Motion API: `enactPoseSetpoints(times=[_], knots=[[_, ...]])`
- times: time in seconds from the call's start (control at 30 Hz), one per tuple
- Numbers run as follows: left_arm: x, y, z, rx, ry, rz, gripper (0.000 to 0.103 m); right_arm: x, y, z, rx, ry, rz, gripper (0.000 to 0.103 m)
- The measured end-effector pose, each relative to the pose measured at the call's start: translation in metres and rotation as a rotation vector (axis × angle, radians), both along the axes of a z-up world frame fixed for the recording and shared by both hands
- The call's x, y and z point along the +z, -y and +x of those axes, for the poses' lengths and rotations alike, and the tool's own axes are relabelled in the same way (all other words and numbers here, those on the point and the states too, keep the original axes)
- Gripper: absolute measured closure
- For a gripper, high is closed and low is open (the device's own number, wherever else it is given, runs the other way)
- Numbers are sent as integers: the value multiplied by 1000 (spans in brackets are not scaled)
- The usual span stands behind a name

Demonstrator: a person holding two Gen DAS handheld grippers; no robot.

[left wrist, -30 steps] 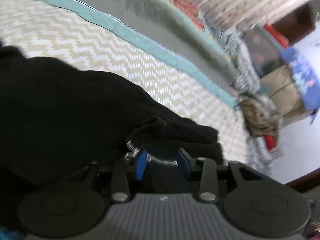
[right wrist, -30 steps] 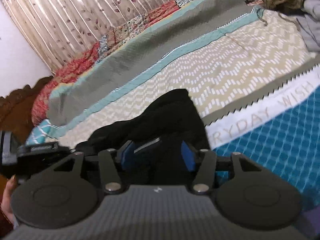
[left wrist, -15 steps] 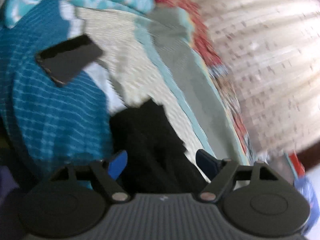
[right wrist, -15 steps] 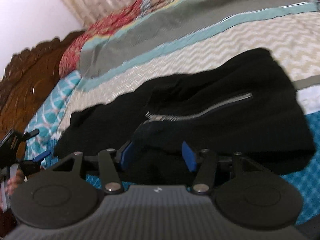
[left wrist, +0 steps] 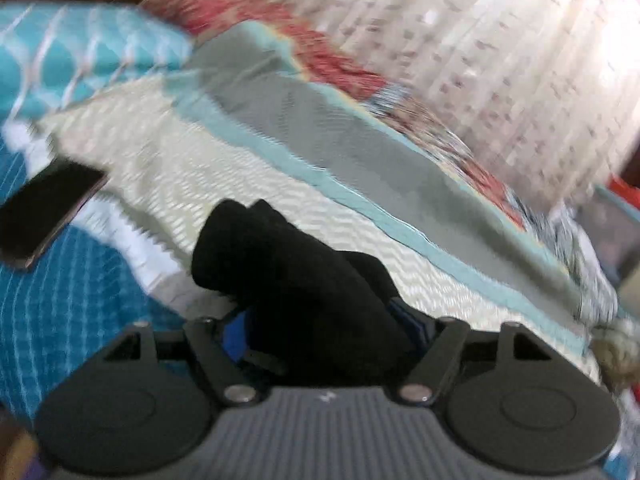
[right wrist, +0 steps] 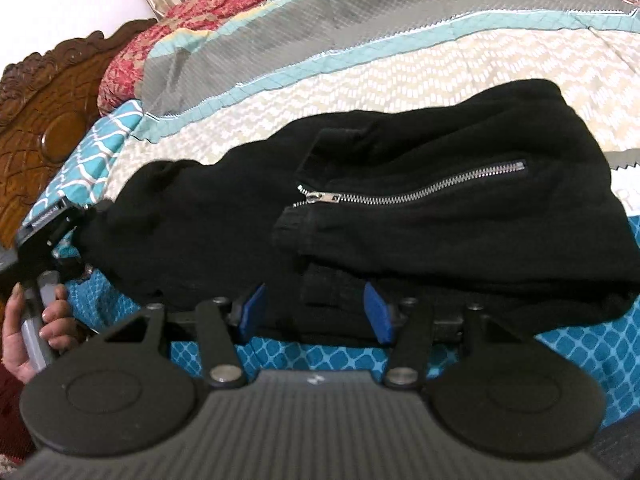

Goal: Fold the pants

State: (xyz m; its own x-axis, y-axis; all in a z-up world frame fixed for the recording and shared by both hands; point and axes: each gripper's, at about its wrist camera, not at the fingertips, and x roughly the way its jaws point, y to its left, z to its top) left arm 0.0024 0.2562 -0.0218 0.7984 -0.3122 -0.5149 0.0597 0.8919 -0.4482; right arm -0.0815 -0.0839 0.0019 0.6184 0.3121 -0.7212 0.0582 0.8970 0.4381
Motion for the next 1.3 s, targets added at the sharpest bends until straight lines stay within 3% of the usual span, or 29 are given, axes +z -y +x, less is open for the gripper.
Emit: enactPoseSetpoints(times=[0.07,0.2,0.27,0.3,0.33,0.4,0.43,0.5,0.6,0.77,0.87,0.97,1.03,1.13,1.23,1.3], knots=[[-5,-5,5,19,-31,-16,28,0,-6,2,13,-3,-7,46],[-25,-39,13,145,-188,-171,25,2,-12,2,35,5,-24,46],[-37,-57,11,207,-222,-255,31,2,-12,2,28,3,-23,46],[-43,-64,11,215,-229,-318,38,2,-11,1,21,0,-19,46],[-48,-67,10,210,-232,-357,62,1,-10,1,15,-4,-13,46],[-51,-69,16,185,-253,-416,76,-1,-9,1,10,-11,-1,46],[-48,-68,18,182,-240,-407,87,0,-9,1,13,-11,3,46],[-34,-60,16,148,-184,-401,90,2,-10,0,20,-1,5,46],[2,-38,11,64,-78,-377,90,8,-9,2,30,22,24,46],[53,41,-9,-194,61,-228,91,25,3,17,15,86,156,46],[51,91,-20,-334,60,-145,91,33,11,20,0,125,219,46],[28,126,-19,-412,-24,-81,91,27,21,21,-27,103,267,46],[12,140,-18,-419,-95,-37,91,22,26,19,-43,88,260,46],[7,132,-13,-388,-119,-51,91,20,39,12,-86,84,260,46],[26,108,-12,-318,-58,-74,91,19,52,11,-127,75,262,45],[39,77,-12,-209,-2,-108,91,17,58,14,-136,68,273,45]])
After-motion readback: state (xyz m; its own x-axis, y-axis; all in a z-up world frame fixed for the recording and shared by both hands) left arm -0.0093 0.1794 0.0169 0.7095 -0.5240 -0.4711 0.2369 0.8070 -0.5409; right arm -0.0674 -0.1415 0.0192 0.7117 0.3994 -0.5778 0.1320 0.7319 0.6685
